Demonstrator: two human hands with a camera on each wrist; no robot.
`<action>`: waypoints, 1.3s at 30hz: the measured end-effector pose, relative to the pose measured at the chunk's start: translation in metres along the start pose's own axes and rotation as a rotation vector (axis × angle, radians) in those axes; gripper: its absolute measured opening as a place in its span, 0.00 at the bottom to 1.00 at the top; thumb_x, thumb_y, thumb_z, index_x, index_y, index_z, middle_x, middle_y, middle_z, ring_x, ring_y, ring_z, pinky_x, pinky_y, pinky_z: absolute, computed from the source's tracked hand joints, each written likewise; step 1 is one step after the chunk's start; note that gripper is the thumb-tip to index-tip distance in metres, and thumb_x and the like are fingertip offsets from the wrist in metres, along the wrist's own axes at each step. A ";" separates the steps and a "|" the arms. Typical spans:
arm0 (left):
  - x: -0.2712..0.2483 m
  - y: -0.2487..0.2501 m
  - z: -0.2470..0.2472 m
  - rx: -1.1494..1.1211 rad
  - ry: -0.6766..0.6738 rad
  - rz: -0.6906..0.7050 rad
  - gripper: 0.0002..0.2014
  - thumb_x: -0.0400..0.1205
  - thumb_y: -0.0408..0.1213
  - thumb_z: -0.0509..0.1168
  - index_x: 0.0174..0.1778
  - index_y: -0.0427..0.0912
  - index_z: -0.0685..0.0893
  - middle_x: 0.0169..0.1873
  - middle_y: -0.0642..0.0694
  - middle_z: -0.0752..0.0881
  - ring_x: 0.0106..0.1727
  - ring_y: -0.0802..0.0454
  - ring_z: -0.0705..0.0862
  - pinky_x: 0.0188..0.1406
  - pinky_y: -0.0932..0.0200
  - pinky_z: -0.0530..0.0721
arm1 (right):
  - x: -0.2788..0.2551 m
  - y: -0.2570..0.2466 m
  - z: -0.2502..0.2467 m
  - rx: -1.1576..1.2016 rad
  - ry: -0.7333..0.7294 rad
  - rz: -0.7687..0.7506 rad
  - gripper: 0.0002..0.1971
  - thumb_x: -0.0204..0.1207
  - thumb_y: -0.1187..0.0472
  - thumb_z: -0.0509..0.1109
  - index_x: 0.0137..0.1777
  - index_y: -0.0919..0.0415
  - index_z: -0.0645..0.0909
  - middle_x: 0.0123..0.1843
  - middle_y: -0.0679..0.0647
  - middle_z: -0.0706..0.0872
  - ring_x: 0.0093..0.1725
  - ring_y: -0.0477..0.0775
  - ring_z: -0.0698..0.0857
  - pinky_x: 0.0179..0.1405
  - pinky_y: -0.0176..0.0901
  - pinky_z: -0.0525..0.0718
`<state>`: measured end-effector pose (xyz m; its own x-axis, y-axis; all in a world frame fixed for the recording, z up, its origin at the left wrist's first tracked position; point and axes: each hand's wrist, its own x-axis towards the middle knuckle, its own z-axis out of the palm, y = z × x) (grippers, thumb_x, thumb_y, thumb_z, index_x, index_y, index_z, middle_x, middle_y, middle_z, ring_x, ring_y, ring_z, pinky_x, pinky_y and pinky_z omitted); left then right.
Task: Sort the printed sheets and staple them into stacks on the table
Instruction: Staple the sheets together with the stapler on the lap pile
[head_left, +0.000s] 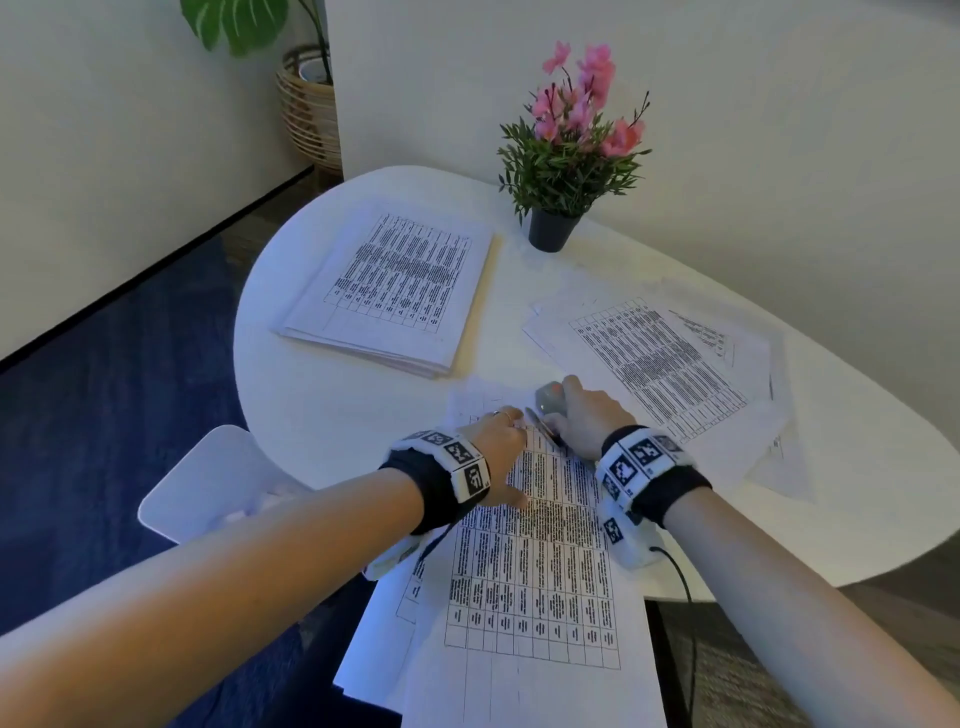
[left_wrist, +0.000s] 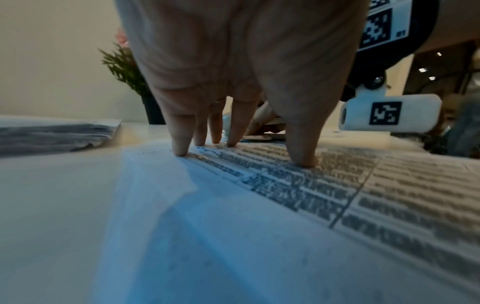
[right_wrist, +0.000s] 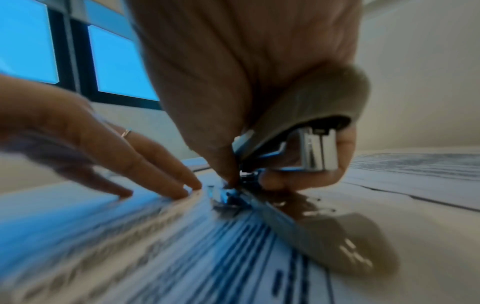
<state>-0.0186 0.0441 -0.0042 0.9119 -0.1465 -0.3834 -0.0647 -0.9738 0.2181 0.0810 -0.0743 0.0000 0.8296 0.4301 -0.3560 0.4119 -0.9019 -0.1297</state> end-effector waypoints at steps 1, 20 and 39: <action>-0.001 -0.002 0.004 0.017 -0.009 -0.009 0.46 0.76 0.60 0.67 0.81 0.35 0.58 0.83 0.42 0.50 0.82 0.44 0.56 0.76 0.49 0.64 | -0.003 0.000 0.004 -0.035 0.005 0.000 0.20 0.83 0.52 0.61 0.68 0.62 0.65 0.58 0.61 0.82 0.49 0.61 0.83 0.42 0.47 0.78; 0.001 -0.008 0.016 0.018 -0.025 0.014 0.55 0.70 0.64 0.71 0.83 0.37 0.51 0.84 0.44 0.49 0.83 0.43 0.53 0.79 0.44 0.65 | 0.004 -0.028 0.017 0.117 0.071 0.272 0.17 0.81 0.64 0.61 0.68 0.66 0.66 0.62 0.63 0.81 0.59 0.64 0.81 0.51 0.53 0.78; 0.005 -0.009 0.015 0.064 -0.028 -0.012 0.54 0.70 0.65 0.70 0.83 0.37 0.56 0.84 0.43 0.51 0.82 0.40 0.56 0.74 0.40 0.70 | 0.023 -0.033 0.010 0.121 0.092 0.215 0.23 0.81 0.58 0.64 0.70 0.71 0.64 0.67 0.67 0.78 0.65 0.67 0.79 0.54 0.51 0.78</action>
<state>-0.0195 0.0494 -0.0218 0.9012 -0.1387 -0.4105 -0.0804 -0.9845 0.1561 0.0826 -0.0348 -0.0137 0.9263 0.2250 -0.3021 0.1791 -0.9686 -0.1723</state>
